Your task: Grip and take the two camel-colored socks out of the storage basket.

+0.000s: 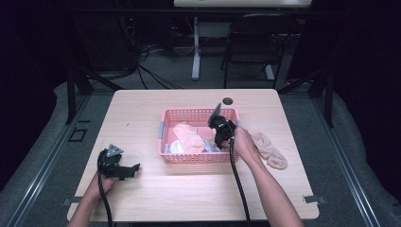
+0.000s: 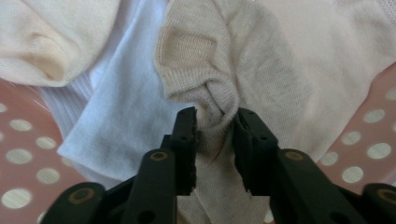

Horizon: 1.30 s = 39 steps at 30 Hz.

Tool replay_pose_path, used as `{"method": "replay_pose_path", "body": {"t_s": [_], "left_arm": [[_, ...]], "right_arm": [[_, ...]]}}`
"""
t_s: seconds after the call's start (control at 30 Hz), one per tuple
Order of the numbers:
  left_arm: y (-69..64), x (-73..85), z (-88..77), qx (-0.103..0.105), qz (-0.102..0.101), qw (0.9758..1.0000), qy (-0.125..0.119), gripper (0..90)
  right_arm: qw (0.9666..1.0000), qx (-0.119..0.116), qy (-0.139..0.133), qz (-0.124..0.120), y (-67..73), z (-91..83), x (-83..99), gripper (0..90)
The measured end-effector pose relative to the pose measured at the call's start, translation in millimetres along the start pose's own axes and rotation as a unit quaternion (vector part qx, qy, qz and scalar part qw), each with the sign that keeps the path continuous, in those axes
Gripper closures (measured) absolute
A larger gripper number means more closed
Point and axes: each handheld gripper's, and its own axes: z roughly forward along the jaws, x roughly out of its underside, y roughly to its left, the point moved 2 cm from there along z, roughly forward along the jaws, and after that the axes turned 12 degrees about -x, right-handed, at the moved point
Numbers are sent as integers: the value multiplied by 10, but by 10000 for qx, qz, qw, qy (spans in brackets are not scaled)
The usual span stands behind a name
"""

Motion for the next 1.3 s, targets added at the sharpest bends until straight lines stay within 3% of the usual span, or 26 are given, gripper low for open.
{"method": "replay_pose_path", "body": {"t_s": [0.13,0.27,0.7,0.77,0.83,1.3], "left_arm": [[0,0,0,0,1,10000,0,0],[0,0,0,0,2,10000,1,0],[0,0,0,0,1,10000,0,0],[0,0,0,0,-1,10000,-1,0],[0,0,0,0,1,10000,1,0],[0,-1,0,-3,-5,10000,0,0]], "right_arm": [[10000,-5,-72,25,-9,-5,10,817],[9998,-11,-207,16,7,-69,32,830],[9985,57,-500,-232,109,-552,136,834],[9986,88,-446,-263,120,-621,138,835],[9976,60,-645,-233,144,-670,142,836],[9957,127,-761,-512,318,-1142,110,837]]}}
